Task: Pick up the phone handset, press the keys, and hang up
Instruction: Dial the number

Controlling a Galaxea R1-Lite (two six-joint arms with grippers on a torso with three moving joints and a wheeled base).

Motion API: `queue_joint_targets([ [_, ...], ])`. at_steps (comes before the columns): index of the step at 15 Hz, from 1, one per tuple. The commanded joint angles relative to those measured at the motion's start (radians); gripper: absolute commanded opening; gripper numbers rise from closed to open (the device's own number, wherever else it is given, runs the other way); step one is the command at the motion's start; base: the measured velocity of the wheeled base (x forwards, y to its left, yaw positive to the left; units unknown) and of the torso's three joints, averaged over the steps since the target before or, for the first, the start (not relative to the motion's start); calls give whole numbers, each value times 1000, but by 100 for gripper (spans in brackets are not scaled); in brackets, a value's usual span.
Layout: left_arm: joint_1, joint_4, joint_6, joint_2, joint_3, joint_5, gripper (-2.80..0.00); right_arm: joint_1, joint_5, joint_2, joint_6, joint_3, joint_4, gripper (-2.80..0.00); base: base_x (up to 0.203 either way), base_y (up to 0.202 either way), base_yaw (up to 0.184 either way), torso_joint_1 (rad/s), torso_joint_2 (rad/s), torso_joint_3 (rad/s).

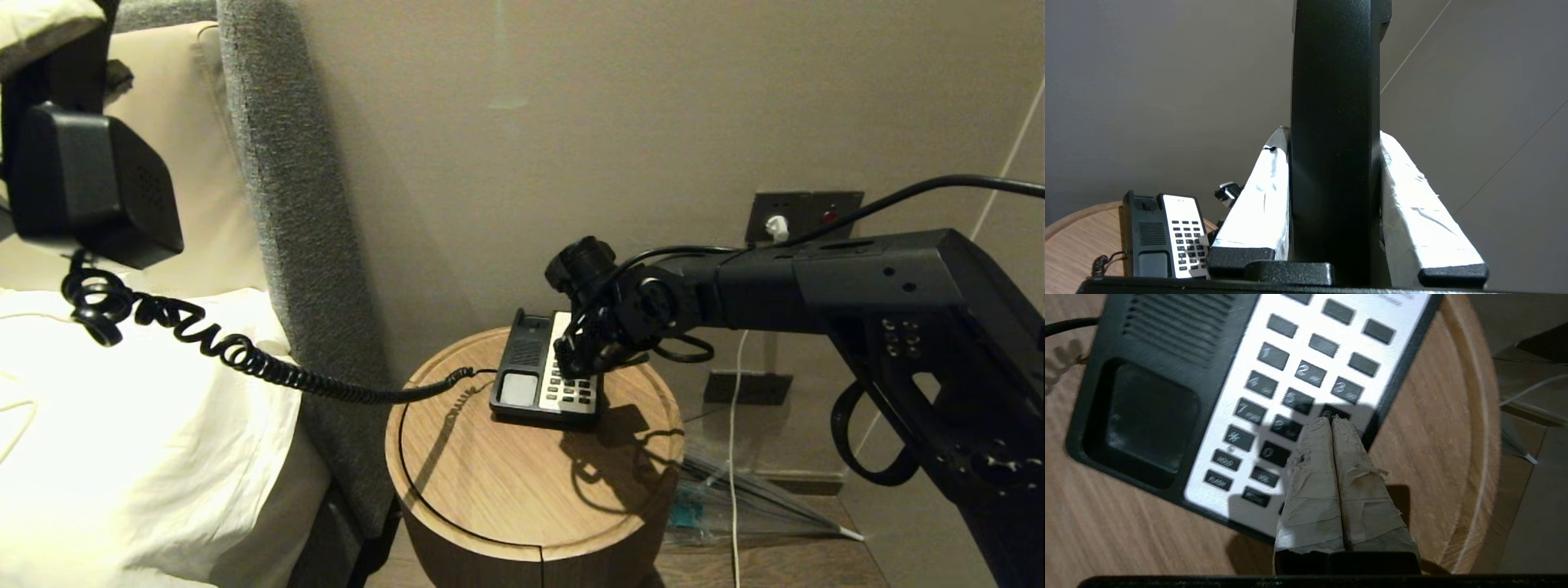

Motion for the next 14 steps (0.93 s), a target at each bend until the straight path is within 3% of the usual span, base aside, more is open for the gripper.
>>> queue_joint_targets([
  [1, 0, -4, -5, -1, -1, -3, -280, 4, -3, 0, 1, -1, 1, -280, 0, 0, 0, 0, 0, 0],
  [14, -1, -3, -5, 0, 7, -3, -280, 3, -4, 3, 3, 2, 39, -280, 0, 0, 0, 0, 0, 0],
])
